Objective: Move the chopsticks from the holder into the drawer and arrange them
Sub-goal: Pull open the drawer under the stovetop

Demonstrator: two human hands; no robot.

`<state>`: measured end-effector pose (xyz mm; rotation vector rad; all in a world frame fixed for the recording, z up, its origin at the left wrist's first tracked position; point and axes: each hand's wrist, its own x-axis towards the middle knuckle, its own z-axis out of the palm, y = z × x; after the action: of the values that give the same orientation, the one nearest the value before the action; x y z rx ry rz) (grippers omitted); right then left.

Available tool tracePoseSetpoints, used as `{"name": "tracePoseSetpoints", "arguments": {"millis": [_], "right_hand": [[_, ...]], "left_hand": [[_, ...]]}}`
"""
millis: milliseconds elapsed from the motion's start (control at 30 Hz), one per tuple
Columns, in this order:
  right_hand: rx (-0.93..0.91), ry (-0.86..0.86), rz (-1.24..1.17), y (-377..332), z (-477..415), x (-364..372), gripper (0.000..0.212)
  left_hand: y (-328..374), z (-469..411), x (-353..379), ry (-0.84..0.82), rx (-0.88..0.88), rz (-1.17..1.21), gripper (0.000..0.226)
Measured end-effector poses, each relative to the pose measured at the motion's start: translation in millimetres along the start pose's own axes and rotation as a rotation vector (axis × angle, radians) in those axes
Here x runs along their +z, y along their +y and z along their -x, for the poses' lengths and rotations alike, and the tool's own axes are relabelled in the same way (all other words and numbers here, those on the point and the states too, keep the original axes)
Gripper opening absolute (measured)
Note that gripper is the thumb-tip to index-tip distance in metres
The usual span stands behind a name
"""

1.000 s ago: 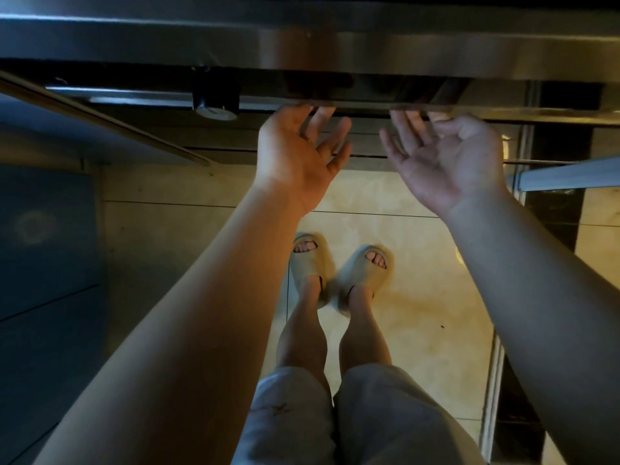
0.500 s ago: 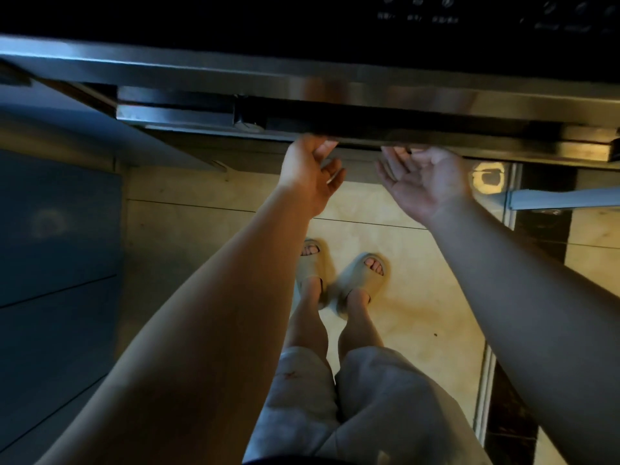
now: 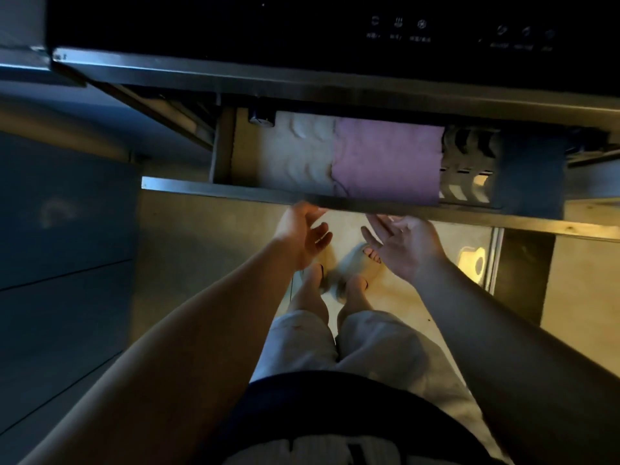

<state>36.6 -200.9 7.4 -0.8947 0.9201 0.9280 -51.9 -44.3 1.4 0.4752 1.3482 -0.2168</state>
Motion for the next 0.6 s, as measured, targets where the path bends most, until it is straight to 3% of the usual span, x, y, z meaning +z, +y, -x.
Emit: {"name": "tracePoseSetpoints", "arguments": {"millis": [167,467,600], "right_hand": [[0.053,0.034,0.051,20,19,-22,0.033],[0.161,0.214,0.11,40,42,-39,0.06],[0.17,0.261,0.151,45,52,-40,0.053]], "left_hand": [[-26,16,-17,0.022,-0.035,-0.04,0.007],[-56,35,-36,0.055,-0.115,0.035,0.02],[-64,43,-44,0.048,-0.139,0.028,0.024]]}}
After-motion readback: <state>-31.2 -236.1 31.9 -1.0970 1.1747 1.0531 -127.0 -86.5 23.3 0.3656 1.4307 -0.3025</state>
